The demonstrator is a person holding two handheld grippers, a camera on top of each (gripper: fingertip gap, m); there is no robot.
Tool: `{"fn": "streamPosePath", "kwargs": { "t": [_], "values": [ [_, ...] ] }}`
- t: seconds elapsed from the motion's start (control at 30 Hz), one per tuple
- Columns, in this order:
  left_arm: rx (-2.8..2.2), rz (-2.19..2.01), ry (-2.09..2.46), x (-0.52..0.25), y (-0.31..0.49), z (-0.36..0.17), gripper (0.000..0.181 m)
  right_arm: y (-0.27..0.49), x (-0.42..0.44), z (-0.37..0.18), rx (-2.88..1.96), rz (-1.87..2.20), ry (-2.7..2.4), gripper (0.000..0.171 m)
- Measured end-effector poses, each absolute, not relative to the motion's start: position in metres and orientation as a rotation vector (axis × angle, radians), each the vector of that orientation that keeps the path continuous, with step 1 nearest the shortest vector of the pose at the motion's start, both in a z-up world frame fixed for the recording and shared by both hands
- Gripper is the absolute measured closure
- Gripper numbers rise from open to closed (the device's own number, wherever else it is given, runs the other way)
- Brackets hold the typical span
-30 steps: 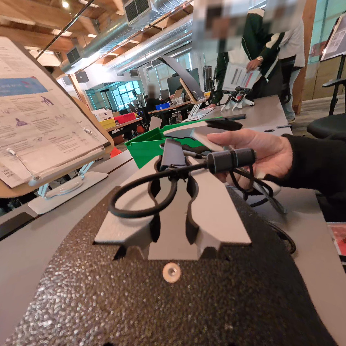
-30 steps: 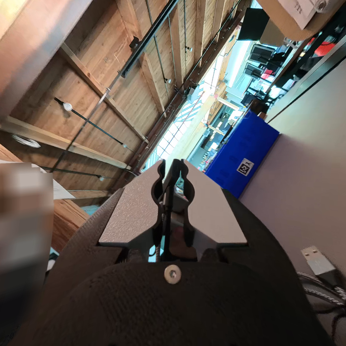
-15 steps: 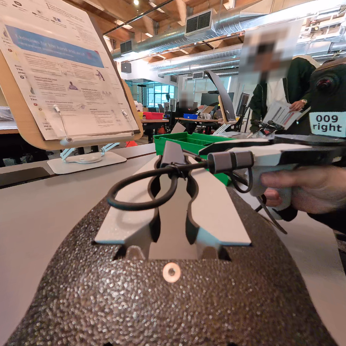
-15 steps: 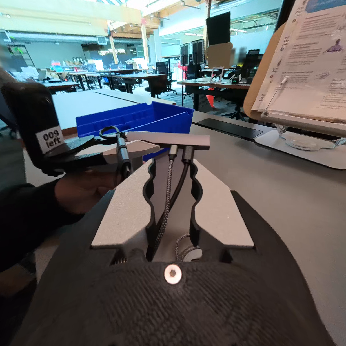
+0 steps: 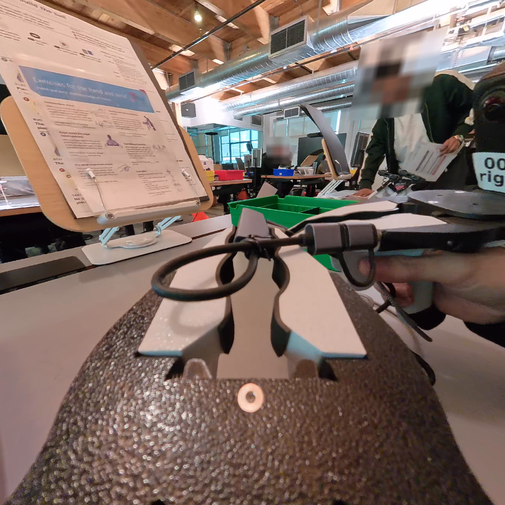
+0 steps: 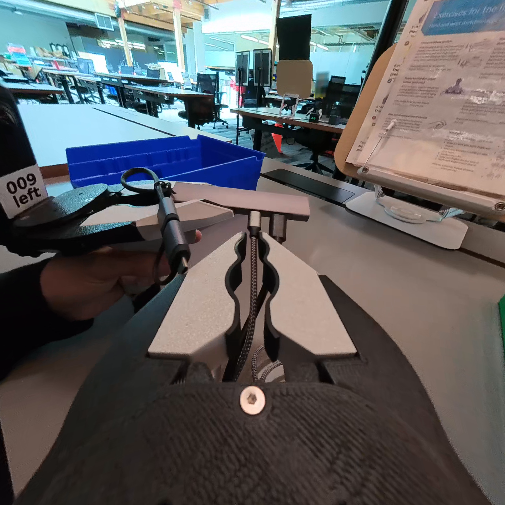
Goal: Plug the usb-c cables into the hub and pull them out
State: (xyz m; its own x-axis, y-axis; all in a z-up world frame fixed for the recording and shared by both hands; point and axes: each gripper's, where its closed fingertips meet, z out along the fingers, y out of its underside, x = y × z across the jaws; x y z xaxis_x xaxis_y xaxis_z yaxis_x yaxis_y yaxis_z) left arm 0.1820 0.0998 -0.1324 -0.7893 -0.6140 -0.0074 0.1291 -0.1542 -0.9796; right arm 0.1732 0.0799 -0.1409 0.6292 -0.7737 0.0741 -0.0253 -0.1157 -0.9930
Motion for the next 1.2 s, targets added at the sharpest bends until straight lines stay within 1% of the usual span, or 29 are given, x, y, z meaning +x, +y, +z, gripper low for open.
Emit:
{"fn": "streamPosePath", "kwargs": {
  "t": [0.03, 0.17, 0.37, 0.53, 0.6, 0.67, 0.73, 0.83, 0.87, 0.9, 0.93, 1.0, 1.2],
  "values": [
    [-0.547, -1.984, 1.629, 0.182, 0.099, -0.133, 0.16, 0.078, 0.174, -0.141, -1.569, -0.728, 0.694, 0.167],
    [-0.537, -1.97, 1.639, 0.182, 0.099, -0.135, 0.16, 0.078, 0.174, -0.144, -1.599, -0.694, 0.702, 0.167],
    [-0.493, -1.789, 1.656, 0.182, 0.1, -0.135, 0.16, 0.078, 0.171, -0.153, -1.626, -0.573, 0.725, 0.168],
    [-0.437, -1.732, 1.661, 0.174, 0.09, -0.126, 0.16, 0.067, 0.161, -0.146, -1.706, -0.618, 0.686, 0.168],
    [-0.601, -1.603, 1.505, 0.197, 0.129, -0.116, 0.16, 0.052, 0.151, -0.161, -1.829, -0.648, 0.69, 0.168],
    [-0.712, -1.762, 1.482, 0.21, 0.162, -0.104, 0.16, 0.039, 0.136, -0.158, -1.781, -0.605, 0.68, 0.168],
    [-0.678, -1.81, 1.406, 0.204, 0.175, -0.087, 0.16, 0.022, 0.134, -0.138, -1.682, -0.659, 0.675, 0.168],
    [-0.553, -1.813, 1.424, 0.188, 0.158, -0.073, 0.16, 0.028, 0.107, -0.114, -1.735, -0.509, 0.539, 0.168],
    [-0.517, -1.824, 1.443, 0.184, 0.151, -0.072, 0.16, 0.026, 0.101, -0.111, -1.773, -0.506, 0.524, 0.168],
    [-0.5, -1.848, 1.454, 0.18, 0.146, -0.071, 0.16, 0.017, 0.104, -0.107, -1.794, -0.599, 0.555, 0.168],
    [-0.5, -1.876, 1.455, 0.179, 0.142, -0.07, 0.16, 0.013, 0.102, -0.108, -1.828, -0.64, 0.547, 0.168],
    [-0.515, -1.908, 1.475, 0.179, 0.137, -0.074, 0.16, 0.028, 0.08, -0.117, -1.904, -0.51, 0.439, 0.168],
    [-0.475, -1.856, 1.567, 0.176, 0.114, -0.092, 0.16, 0.07, 0.095, -0.132, -1.888, -0.566, 0.425, 0.168]
  ]
}}
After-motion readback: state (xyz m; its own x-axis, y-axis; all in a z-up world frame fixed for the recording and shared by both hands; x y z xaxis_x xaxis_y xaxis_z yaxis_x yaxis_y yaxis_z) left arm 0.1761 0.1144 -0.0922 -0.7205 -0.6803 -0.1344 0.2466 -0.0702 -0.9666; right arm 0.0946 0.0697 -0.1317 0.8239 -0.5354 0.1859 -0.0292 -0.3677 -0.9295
